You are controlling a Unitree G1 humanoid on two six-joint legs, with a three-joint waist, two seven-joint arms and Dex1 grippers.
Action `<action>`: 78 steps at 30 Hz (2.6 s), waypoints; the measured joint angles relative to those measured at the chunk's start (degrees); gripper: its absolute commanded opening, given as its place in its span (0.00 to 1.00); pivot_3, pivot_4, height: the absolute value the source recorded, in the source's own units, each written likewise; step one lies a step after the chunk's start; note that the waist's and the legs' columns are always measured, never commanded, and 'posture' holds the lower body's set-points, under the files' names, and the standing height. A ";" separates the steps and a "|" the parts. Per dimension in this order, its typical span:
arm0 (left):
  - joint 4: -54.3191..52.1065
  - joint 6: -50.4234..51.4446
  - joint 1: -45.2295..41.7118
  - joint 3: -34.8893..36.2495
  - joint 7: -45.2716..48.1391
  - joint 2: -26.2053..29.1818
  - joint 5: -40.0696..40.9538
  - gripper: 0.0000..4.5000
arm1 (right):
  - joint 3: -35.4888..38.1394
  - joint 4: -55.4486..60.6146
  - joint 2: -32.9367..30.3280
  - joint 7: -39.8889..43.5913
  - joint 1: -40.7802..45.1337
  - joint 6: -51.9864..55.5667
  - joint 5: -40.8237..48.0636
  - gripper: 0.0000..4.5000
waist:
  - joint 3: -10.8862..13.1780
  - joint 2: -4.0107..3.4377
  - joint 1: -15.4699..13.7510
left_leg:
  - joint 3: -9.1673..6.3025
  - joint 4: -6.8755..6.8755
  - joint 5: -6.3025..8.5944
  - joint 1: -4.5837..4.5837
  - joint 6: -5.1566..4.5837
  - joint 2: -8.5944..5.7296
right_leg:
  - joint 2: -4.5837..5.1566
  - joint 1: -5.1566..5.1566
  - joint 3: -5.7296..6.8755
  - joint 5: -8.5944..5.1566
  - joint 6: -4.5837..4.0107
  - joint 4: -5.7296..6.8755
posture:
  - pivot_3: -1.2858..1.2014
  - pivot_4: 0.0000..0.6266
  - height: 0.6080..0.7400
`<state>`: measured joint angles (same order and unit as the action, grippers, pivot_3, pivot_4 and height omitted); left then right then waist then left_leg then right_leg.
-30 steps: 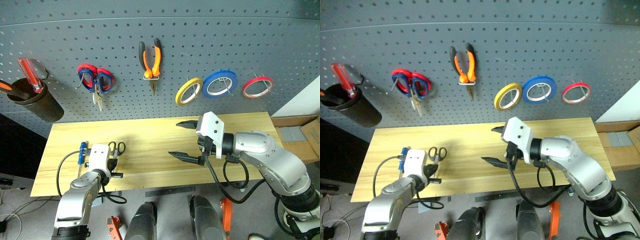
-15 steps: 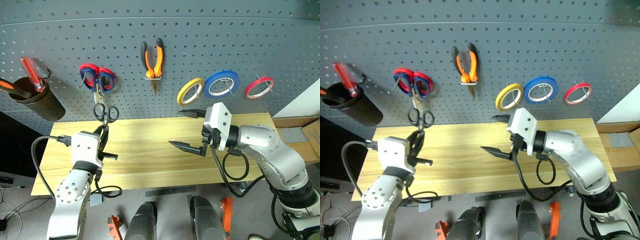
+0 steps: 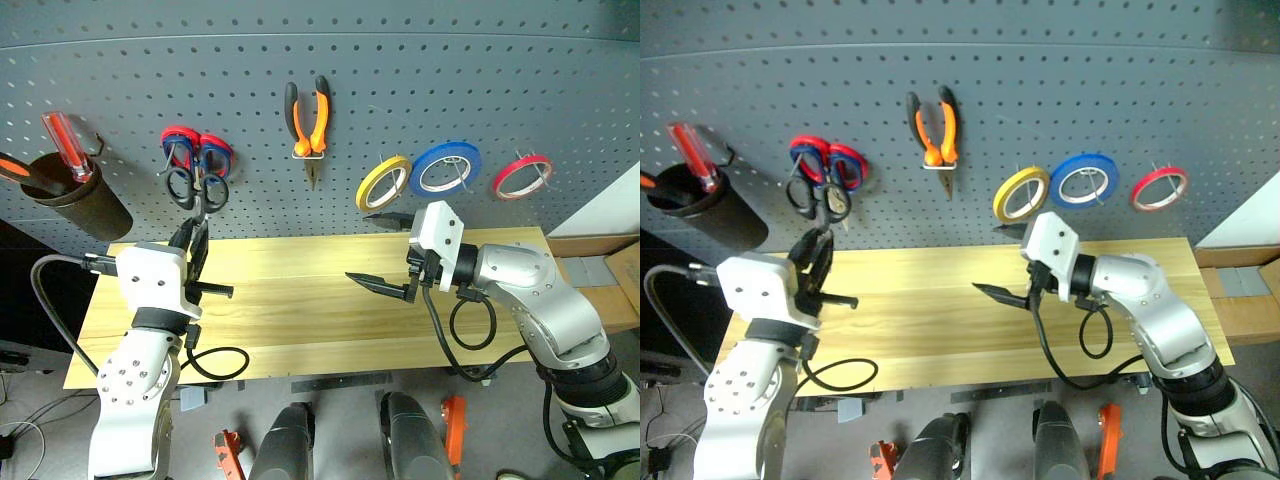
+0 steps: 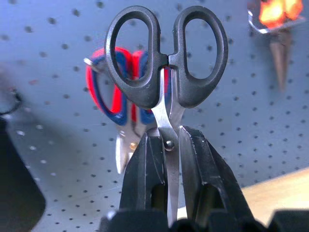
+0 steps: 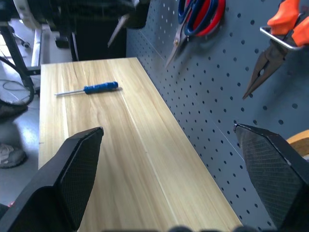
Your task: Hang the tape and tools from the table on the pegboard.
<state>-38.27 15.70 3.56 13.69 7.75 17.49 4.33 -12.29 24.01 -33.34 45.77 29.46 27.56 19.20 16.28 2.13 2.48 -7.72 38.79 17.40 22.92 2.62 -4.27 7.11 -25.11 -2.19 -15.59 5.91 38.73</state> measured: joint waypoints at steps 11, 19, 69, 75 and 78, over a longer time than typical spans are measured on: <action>0.91 6.12 -6.09 4.14 -1.55 -0.12 2.37 0.02 | -0.02 -0.66 0.87 0.39 1.02 0.00 -0.05 1.00 | -0.01 0.02 -0.81 | -0.01 0.03 0.00 0.00 0.02 -0.01 | -0.01 0.00 0.03 0.00 0.00 0.01 | 0.51 0.43 1.00; 4.73 7.75 -8.42 2.94 0.38 0.42 2.92 0.02 | -0.02 -0.66 1.38 -0.04 1.02 0.48 -0.06 1.00 | -0.01 0.02 -0.69 | -0.02 0.03 0.00 0.00 0.02 -0.01 | -0.02 -0.01 0.03 0.00 0.00 0.02 | 0.51 0.43 1.00; 56.03 32.31 -21.28 6.64 16.17 24.53 8.82 0.85 | -11.71 -4.76 25.91 -27.49 7.34 32.74 -2.46 1.00 | 0.38 -0.09 0.87 | -0.08 -0.01 0.01 -0.01 0.03 0.02 | -0.03 -0.18 0.05 0.00 -0.01 0.19 | 0.50 0.58 1.00; 66.78 27.60 -25.30 2.04 17.82 24.46 6.93 0.85 | -13.59 -5.10 25.93 -27.10 7.54 32.30 -3.97 1.00 | 1.51 0.09 1.13 | -0.07 -0.01 0.03 0.05 0.04 0.02 | -0.04 -0.25 0.07 0.00 -0.01 0.20 | 0.50 0.63 1.00; 69.95 26.02 -27.03 0.66 17.84 23.99 6.16 0.85 | -13.81 -4.78 25.65 -26.82 7.54 32.76 -4.01 1.00 | 2.04 0.12 1.32 | -0.05 -0.02 0.03 0.05 0.05 0.03 | -0.03 -0.26 0.08 0.00 -0.01 0.20 | 0.49 0.65 1.00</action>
<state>31.68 41.72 -23.47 14.35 25.59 41.48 10.49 -26.09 19.23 -7.69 18.95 37.00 60.31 15.18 18.32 2.25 3.79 -7.77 38.78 17.43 22.97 2.67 -4.25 7.08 -25.36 -2.11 -15.59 5.90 38.94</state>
